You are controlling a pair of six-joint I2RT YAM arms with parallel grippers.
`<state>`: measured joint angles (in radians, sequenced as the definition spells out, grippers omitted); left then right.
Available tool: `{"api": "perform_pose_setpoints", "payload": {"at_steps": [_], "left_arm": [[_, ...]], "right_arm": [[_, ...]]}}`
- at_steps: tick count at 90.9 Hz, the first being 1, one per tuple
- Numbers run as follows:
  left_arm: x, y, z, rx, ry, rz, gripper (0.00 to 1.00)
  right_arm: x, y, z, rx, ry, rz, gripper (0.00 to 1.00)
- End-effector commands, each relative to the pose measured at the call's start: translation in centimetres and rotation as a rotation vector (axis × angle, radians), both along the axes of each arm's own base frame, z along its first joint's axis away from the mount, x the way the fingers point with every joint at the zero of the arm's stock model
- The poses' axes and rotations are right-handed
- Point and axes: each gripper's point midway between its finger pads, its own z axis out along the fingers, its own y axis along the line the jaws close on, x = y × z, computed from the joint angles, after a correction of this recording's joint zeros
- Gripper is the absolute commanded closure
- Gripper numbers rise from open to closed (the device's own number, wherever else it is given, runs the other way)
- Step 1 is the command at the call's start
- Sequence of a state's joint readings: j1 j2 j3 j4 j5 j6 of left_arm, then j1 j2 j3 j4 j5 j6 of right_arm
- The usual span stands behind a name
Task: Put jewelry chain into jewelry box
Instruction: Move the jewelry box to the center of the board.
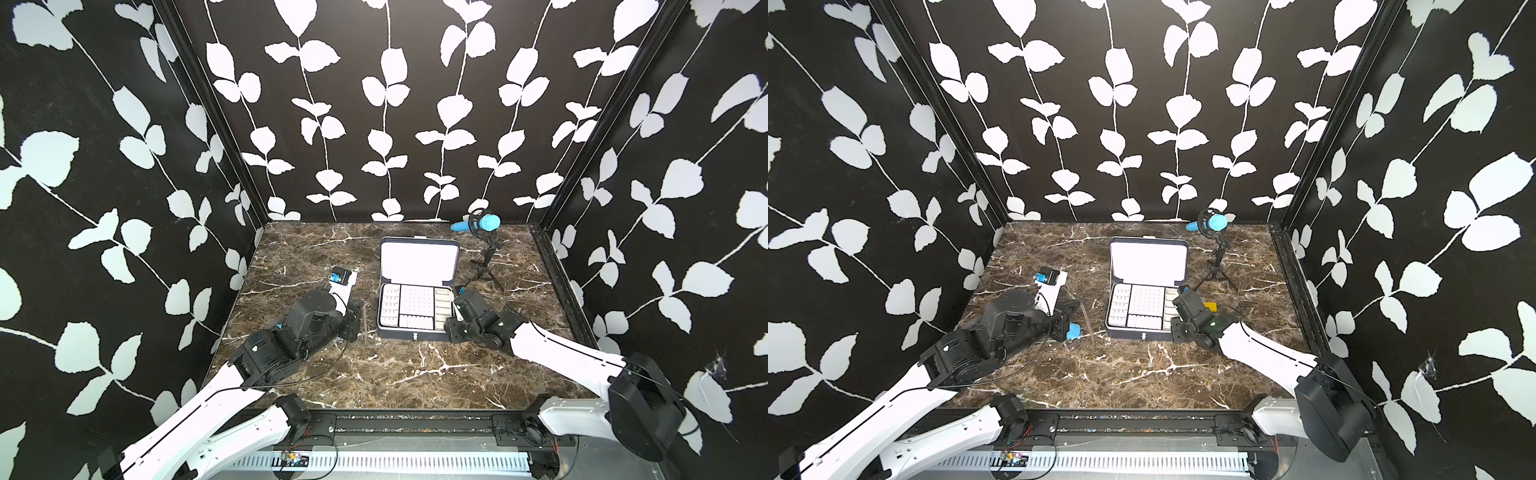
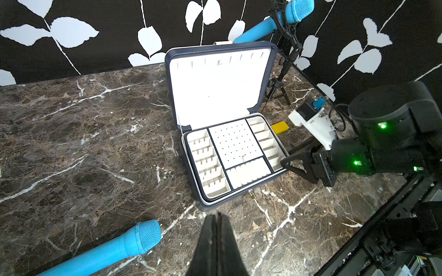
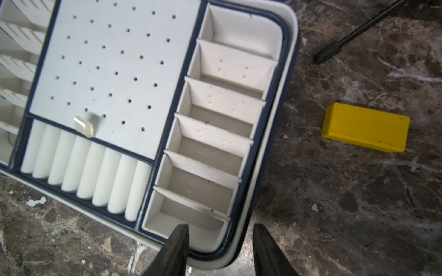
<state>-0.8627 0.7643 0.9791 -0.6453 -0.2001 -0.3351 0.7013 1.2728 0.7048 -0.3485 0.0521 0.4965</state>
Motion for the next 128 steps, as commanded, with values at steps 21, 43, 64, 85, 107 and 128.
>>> {"api": "perform_pose_setpoints", "payload": {"at_steps": [21, 43, 64, 85, 107, 128], "left_arm": [[-0.1, 0.1, 0.8, -0.006, -0.016, -0.006, 1.00], [0.1, -0.3, 0.5, 0.001, -0.012, -0.013, 1.00], [0.3, -0.7, 0.1, 0.002, -0.006, -0.022, 1.00], [0.3, -1.1, -0.4, 0.002, 0.005, -0.031, 1.00], [0.3, -1.3, -0.9, 0.002, 0.014, -0.034, 1.00], [0.2, -1.2, -1.1, 0.002, 0.015, -0.037, 1.00]], "right_arm": [[-4.6, -3.7, -2.5, -0.168, 0.176, 0.015, 0.45], [-1.2, -3.4, 4.6, 0.009, 0.037, -0.122, 0.31], [2.4, -3.6, 3.3, 0.161, 0.114, -0.229, 0.37], [5.3, -1.4, 2.3, 0.241, 0.117, -0.202, 0.43], [5.4, -1.2, 0.6, 0.190, 0.152, -0.147, 0.51], [4.4, -1.2, -0.1, 0.124, 0.200, -0.040, 0.73]]}}
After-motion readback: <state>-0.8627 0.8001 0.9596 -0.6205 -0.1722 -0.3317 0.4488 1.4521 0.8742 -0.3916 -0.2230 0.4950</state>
